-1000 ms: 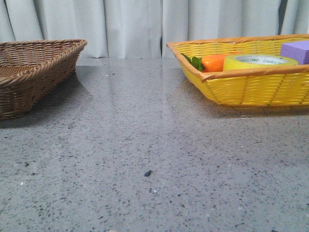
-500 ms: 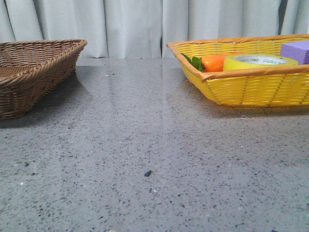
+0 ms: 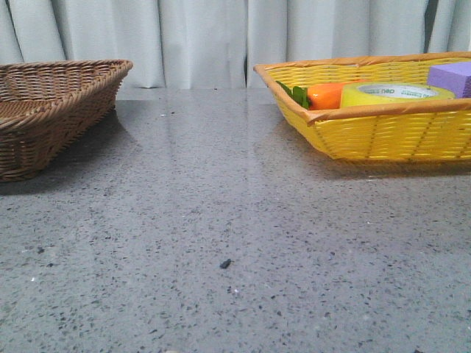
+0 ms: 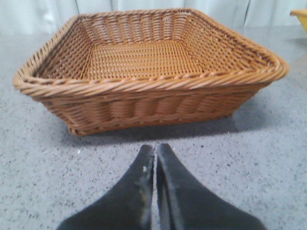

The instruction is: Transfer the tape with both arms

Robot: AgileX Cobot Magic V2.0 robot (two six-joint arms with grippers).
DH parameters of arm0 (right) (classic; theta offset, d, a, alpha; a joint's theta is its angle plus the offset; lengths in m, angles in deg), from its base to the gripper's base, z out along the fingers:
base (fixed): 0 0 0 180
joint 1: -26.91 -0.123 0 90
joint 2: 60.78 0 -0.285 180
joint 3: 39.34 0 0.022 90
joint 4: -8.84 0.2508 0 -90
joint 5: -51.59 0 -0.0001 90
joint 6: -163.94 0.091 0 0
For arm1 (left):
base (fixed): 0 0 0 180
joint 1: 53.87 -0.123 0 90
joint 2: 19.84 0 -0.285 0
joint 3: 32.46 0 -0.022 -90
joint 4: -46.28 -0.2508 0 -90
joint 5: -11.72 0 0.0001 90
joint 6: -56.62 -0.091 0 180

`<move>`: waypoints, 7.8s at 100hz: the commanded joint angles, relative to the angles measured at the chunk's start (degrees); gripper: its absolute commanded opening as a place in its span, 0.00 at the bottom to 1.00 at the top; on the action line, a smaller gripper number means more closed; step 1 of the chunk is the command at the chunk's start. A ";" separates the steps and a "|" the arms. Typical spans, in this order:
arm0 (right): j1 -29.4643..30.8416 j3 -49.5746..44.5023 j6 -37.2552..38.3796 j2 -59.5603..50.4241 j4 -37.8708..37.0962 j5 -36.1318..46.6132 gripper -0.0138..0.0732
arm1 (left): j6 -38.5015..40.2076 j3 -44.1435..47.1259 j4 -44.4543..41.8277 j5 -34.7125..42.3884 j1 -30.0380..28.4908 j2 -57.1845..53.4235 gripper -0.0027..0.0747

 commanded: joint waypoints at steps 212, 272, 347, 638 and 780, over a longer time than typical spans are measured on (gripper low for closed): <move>-16.37 69.18 -3.43 71.71 4.16 -20.89 0.64 | 0.33 -21.29 0.78 12.17 -0.01 27.24 0.01; -18.88 86.89 -3.43 98.12 4.16 -33.12 0.64 | 0.33 -21.29 0.87 12.17 -0.01 27.24 0.01; -18.76 89.00 -3.43 101.55 2.72 -37.10 0.14 | 0.33 -21.29 1.49 12.37 -0.01 27.24 0.01; -44.46 126.86 -5.75 82.37 -13.87 -51.20 0.08 | -7.26 -63.42 1.00 -11.53 34.68 76.00 0.55; -44.46 126.86 -5.75 81.15 -14.23 -56.01 0.08 | -14.95 -76.19 4.76 -17.51 33.54 93.65 0.17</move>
